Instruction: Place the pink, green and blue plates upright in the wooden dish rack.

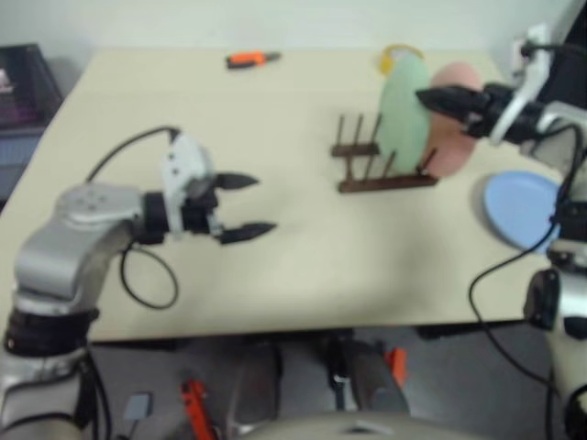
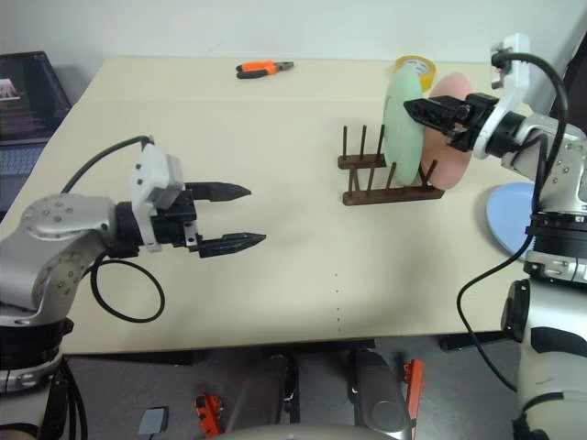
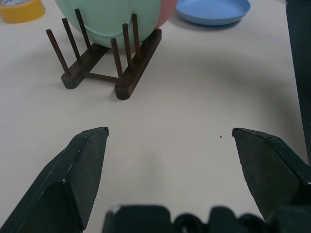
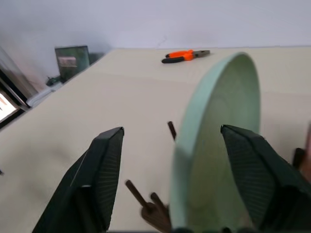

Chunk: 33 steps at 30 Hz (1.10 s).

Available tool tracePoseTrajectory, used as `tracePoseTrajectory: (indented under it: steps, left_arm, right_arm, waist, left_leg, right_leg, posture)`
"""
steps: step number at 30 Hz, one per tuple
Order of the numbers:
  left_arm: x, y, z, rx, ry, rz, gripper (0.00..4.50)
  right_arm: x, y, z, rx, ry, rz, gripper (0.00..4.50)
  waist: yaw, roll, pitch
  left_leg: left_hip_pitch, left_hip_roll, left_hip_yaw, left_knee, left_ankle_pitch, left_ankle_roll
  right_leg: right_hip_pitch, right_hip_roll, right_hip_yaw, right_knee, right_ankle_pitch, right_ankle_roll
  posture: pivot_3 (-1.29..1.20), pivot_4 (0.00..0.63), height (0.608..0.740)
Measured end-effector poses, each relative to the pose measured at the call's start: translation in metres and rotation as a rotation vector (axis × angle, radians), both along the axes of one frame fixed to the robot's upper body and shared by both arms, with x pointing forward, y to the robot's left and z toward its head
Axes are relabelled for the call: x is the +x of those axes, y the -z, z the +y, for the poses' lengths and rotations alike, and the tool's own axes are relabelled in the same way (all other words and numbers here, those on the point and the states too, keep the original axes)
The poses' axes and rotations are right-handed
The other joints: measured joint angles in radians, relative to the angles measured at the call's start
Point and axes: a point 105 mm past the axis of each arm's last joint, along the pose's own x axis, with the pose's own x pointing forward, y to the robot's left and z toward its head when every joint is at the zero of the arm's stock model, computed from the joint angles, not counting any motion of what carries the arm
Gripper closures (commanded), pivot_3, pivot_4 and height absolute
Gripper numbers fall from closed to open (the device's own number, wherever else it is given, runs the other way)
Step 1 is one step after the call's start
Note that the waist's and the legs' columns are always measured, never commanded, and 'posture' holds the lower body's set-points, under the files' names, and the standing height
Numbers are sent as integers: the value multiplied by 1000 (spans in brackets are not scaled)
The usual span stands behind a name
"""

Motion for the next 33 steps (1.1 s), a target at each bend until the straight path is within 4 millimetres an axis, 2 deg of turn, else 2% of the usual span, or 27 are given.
tracePoseTrajectory:
  steps: [2,4,6,8,10,14,17,21,25,29,30,33]
  left_arm:
    - [0,1,-2,4,12,3,0]
    - [-2,2,-8,20,44,5,0]
    - [-2,5,-14,48,67,-4,0]
    - [0,8,-24,54,78,-20,0]
    - [3,10,-41,45,94,-43,0]
    - [3,24,-79,68,157,-68,0]
    - [3,35,-97,84,192,-66,0]
    - [5,37,-120,84,243,-96,0]
    - [9,38,-130,101,248,-118,0]
    - [12,33,-140,75,241,-132,0]
    - [12,33,-141,75,240,-131,0]
    - [12,33,-142,76,240,-131,0]
  right_arm:
    - [-6,-9,-5,-43,8,-39,1244]
    - [-16,-19,-20,-130,61,-84,1244]
    - [-32,-26,-39,-237,120,-102,1244]
    - [-54,-21,-54,-365,157,-91,1244]
    - [-69,1,-65,-471,175,-23,1244]
    - [-91,68,-87,-599,198,206,1244]
    - [-102,110,-106,-659,236,340,1244]
    - [-95,135,-128,-636,368,365,1244]
    - [-89,158,-137,-616,435,410,1244]
    - [-82,180,-142,-668,480,431,1244]
    - [-80,179,-141,-678,483,413,1244]
    - [-74,181,-143,-697,512,388,1847]
  waist:
    - [1,0,0]
    - [3,0,0]
    - [12,0,0]
    - [22,0,0]
    - [27,0,-1]
    - [28,0,-1]
    - [19,0,-1]
    - [3,0,-1]
    - [-1,1,-2]
    - [0,1,-2]
    - [-1,1,-2]
    - [-2,1,-2]
  left_leg:
    - [0,0,0,0,0,0]
    - [0,0,0,0,0,0]
    - [-1,0,0,0,0,0]
    - [-1,0,1,0,0,0]
    - [0,0,1,1,0,0]
    - [8,-1,0,2,0,0]
    - [12,-1,2,2,0,0]
    - [12,-2,-2,5,0,0]
    - [12,-3,-3,4,0,0]
    - [11,-3,-4,3,0,0]
    - [12,-3,-3,2,0,0]
    - [12,-3,-4,2,0,0]
  right_leg:
    - [0,0,0,0,0,0]
    - [0,0,0,0,0,0]
    - [0,-1,-1,-1,-1,0]
    - [1,-1,-2,-2,-2,0]
    - [3,-2,-2,-2,-1,1]
    - [10,-3,1,-3,-2,-1]
    - [11,-3,2,-2,-3,-1]
    - [12,-1,2,-2,-2,-1]
    - [13,0,2,-1,-2,-1]
    - [12,1,3,-1,-2,-1]
    - [12,1,3,-1,-1,1]
    - [13,1,3,-1,-1,2]
  posture:
    - [0,150,740]
    - [0,150,740]
    - [0,150,740]
    - [0,150,740]
    - [0,150,740]
    - [0,150,740]
    - [0,150,740]
    - [0,150,740]
    - [0,150,740]
    - [0,150,740]
    - [0,150,740]
    - [0,150,740]
